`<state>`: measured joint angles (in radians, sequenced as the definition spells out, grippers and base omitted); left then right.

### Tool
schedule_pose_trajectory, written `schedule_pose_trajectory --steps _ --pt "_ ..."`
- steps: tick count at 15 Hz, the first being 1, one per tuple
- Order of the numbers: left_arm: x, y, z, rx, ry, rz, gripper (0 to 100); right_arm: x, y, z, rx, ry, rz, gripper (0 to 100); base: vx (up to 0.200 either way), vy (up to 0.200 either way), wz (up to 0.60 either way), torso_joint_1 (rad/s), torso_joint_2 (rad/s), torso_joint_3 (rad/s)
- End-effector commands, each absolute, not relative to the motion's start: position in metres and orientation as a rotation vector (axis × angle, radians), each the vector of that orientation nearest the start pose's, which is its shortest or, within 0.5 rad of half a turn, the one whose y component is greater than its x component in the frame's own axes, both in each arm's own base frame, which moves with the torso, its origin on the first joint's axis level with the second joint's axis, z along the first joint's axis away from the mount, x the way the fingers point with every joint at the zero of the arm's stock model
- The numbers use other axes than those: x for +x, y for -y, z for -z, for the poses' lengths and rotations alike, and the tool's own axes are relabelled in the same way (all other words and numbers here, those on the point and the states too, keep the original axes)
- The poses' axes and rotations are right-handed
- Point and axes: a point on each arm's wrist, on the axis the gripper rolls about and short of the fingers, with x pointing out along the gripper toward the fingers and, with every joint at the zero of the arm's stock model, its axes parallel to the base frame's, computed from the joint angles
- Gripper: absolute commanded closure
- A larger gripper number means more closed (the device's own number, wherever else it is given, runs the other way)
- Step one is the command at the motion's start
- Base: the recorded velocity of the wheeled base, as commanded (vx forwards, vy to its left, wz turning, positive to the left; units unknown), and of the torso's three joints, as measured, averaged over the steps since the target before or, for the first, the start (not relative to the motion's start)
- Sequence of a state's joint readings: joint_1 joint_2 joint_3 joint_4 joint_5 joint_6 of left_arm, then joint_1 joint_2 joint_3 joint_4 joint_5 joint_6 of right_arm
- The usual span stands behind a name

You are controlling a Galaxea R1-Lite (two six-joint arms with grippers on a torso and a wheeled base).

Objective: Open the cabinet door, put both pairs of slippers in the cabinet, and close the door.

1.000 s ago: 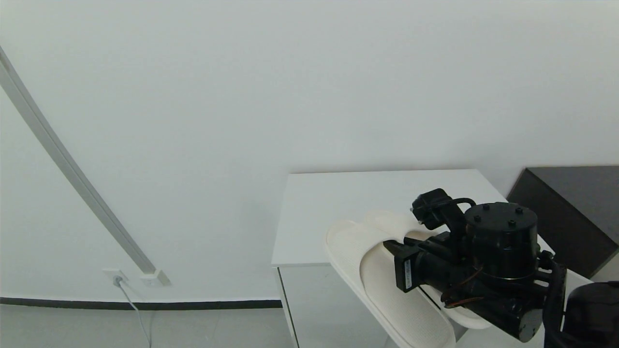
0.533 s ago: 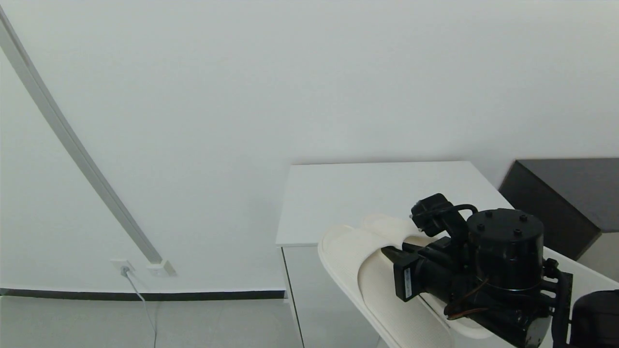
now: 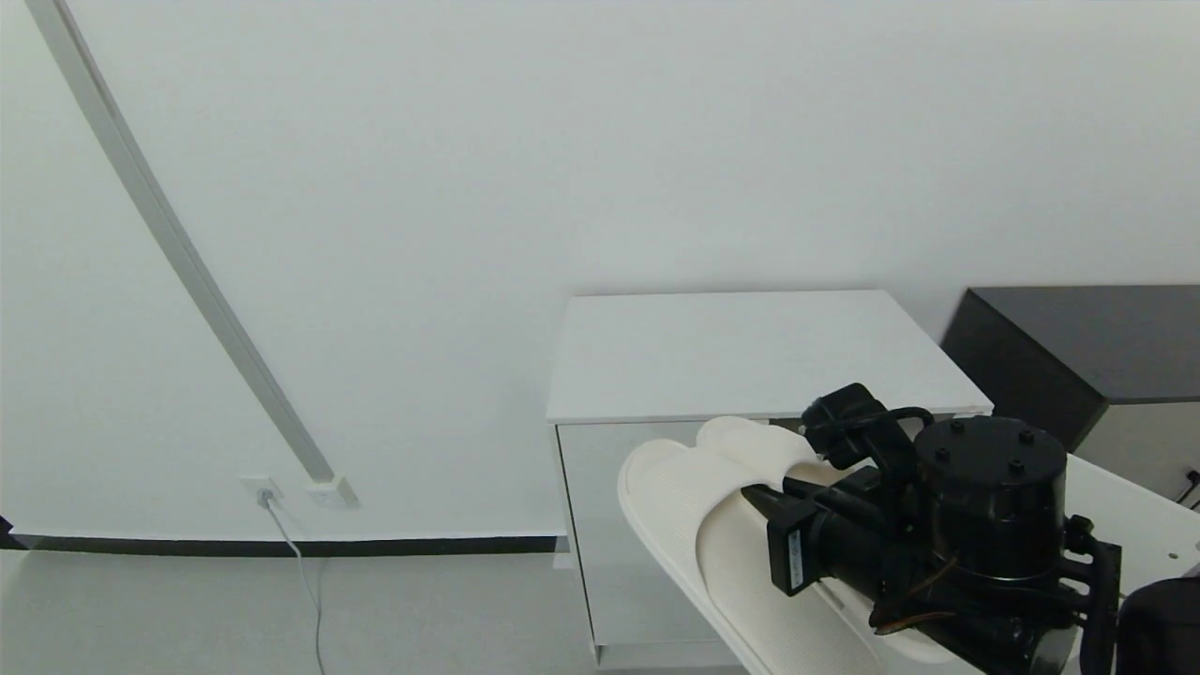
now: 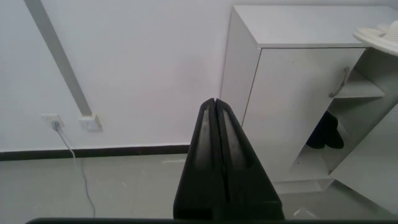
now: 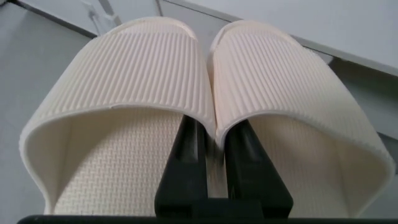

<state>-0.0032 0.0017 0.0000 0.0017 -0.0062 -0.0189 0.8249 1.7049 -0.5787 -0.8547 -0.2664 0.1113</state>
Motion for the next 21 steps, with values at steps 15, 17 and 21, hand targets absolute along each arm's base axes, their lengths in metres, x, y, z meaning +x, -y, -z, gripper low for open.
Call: schedule_pose_trajectory --steps 15,17,21 --pt "-0.0226 0.0001 -0.0754 -0.020 -0.005 0.011 100 0.1955 -0.2030 -0.1403 -0.048 -0.279 -0.540 100 0.000 -0.053 0.00 0.000 0.00 0.001" --pt "-0.0227 0.0001 -0.0758 -0.020 -0.003 0.011 100 0.1953 -0.2028 -0.1400 -0.048 -0.280 -0.540 100 0.000 -0.200 0.00 0.010 0.00 0.002" --pt "-0.0226 0.0001 -0.0754 -0.018 -0.005 0.011 100 0.1948 -0.2024 -0.1389 -0.046 -0.286 -0.542 100 0.000 -0.200 0.00 0.002 0.00 0.004"
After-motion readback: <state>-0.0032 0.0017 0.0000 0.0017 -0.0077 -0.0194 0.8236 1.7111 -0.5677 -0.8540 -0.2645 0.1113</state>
